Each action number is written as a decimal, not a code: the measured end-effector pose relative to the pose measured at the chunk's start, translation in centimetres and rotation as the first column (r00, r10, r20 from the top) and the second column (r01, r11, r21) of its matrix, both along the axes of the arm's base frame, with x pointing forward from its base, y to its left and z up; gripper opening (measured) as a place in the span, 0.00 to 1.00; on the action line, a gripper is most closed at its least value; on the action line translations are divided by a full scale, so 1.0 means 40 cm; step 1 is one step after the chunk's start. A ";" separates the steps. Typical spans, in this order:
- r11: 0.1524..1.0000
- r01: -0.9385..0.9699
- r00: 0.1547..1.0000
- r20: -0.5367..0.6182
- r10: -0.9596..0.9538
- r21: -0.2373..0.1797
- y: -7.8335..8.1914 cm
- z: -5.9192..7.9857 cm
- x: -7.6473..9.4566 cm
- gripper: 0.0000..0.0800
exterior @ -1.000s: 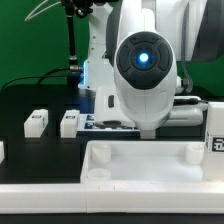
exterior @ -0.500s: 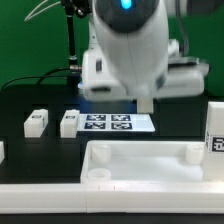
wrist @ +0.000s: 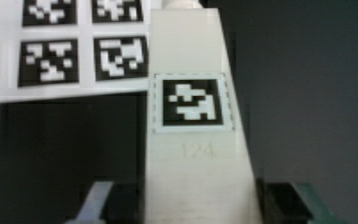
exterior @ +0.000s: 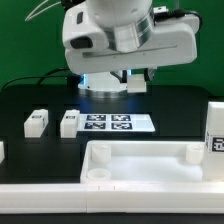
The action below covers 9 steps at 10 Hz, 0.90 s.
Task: Assemble desk
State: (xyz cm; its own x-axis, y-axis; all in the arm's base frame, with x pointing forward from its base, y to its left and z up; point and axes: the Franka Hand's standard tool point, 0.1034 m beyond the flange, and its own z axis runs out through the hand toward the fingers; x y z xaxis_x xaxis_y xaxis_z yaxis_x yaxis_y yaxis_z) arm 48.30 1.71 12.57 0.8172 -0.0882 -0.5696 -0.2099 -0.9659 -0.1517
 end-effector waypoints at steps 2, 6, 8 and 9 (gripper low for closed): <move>1.000 0.018 0.995 0.103 -0.016 -0.018 -0.012 0.012 0.036 0.36; 0.996 0.085 0.902 0.426 -0.064 -0.030 -0.125 0.124 0.200 0.36; 0.993 0.105 0.856 0.514 -0.060 -0.059 -0.126 0.112 0.197 0.36; 0.989 0.123 0.817 0.574 -0.056 -0.079 -0.135 0.112 0.212 0.36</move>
Offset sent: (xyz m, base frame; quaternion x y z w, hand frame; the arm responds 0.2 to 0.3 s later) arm 0.0920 -0.0433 0.0529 0.0953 0.1978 0.0086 0.9756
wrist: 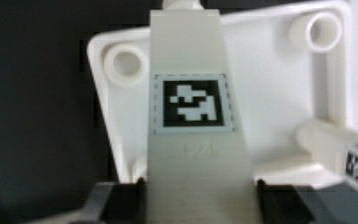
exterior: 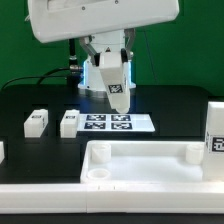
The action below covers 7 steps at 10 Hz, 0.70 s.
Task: Assemble desk
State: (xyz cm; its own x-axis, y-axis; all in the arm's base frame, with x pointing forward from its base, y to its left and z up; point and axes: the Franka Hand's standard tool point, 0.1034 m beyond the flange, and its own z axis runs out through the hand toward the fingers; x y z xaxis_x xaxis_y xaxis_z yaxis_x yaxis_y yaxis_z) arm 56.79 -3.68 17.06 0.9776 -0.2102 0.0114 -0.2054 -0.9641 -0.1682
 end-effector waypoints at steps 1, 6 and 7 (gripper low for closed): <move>1.000 0.007 0.999 0.054 -0.006 -0.025 -0.001 -0.007 0.006 0.36; 0.981 0.080 0.900 0.436 0.004 -0.174 -0.041 0.063 0.123 0.36; 0.974 0.100 0.874 0.486 0.011 -0.201 -0.048 0.052 0.111 0.36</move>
Offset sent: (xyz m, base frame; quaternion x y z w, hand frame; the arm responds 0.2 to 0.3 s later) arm 0.0521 -0.0199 0.0313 -0.0335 0.1469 -0.0532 0.9872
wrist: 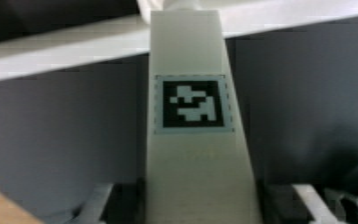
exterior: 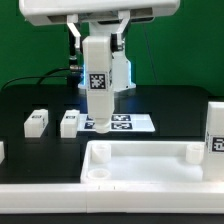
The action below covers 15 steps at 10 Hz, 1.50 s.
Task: Assemble desk
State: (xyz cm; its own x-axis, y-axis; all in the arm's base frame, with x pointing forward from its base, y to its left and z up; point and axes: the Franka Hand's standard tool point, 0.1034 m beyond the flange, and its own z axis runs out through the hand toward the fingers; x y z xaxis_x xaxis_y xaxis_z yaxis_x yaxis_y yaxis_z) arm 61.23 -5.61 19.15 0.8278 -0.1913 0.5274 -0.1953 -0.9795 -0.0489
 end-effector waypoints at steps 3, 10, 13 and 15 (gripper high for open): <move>0.998 0.015 0.995 0.099 -0.009 -0.059 -0.012 -0.014 -0.002 0.36; 1.000 -0.011 1.000 -0.007 0.011 -0.012 -0.023 -0.035 0.051 0.36; 0.999 -0.026 1.000 -0.012 0.025 -0.023 0.015 -0.091 0.049 0.36; 0.999 -0.032 0.999 -0.024 0.031 -0.024 0.024 -0.111 0.044 0.36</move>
Offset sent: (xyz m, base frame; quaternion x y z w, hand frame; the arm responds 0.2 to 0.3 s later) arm 0.0150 0.0048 -0.0093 -0.0120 0.0047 0.0003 0.9999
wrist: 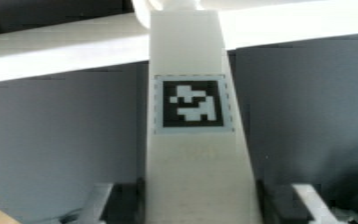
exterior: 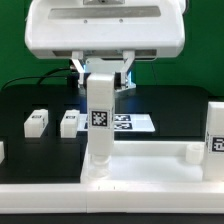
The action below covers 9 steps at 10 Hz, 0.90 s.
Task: Assemble desk
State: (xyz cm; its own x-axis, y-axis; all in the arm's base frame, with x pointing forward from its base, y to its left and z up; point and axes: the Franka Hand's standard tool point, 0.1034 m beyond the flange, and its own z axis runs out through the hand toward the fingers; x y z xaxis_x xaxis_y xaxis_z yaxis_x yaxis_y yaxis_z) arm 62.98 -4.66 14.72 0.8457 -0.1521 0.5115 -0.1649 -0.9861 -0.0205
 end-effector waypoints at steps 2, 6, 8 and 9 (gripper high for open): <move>1.000 0.000 1.000 -0.010 0.000 -0.002 -0.001 -0.017 -0.007 0.36; 1.000 0.002 1.000 -0.012 -0.002 -0.011 -0.007 -0.041 -0.011 0.36; 1.000 0.003 1.000 -0.017 -0.003 -0.016 -0.012 -0.054 -0.015 0.36; 1.000 0.003 1.000 -0.015 -0.003 -0.019 -0.012 -0.063 -0.017 0.36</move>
Offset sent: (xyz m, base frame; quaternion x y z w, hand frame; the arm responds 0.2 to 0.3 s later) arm -0.0036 -0.0008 -0.0069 -0.0041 0.0099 -0.0004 0.9999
